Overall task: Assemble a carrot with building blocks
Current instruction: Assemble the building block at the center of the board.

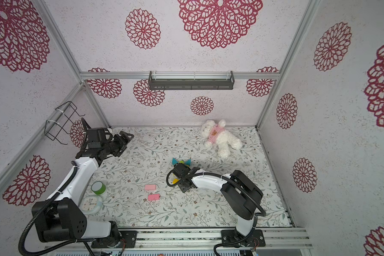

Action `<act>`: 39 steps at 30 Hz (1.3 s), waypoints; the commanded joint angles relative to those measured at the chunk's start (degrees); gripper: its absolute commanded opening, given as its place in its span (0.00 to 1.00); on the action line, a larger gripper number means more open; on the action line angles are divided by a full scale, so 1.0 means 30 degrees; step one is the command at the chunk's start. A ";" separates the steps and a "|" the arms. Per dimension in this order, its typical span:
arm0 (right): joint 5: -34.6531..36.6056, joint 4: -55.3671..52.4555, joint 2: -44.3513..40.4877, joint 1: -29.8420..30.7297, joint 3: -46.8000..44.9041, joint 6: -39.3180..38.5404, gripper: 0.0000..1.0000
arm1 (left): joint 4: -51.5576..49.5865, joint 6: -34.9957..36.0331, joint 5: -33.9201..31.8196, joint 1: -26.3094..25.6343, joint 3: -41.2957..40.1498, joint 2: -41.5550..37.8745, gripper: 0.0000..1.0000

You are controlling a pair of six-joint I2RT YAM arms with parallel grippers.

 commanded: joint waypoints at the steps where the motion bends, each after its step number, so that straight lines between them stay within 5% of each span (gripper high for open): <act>1: 0.1104 -0.0493 0.0371 -0.0099 0.0592 0.0445 0.58 | 0.0278 -0.0024 0.0001 -0.0068 0.0030 0.0097 0.88; 13: 0.1998 -0.0105 0.0623 -0.0321 0.0723 0.0461 0.58 | 0.0277 -0.0005 -0.0020 -0.0098 0.0026 0.0174 0.88; 20: 0.2833 0.0300 0.0593 -0.0177 0.1096 0.0415 0.72 | 0.0251 0.0016 -0.0095 -0.0127 0.0026 0.0212 0.88; 39: 0.1524 0.0648 0.0305 0.0012 0.0607 0.0043 0.78 | 0.0251 0.0013 -0.0035 -0.0144 0.0056 0.0197 0.88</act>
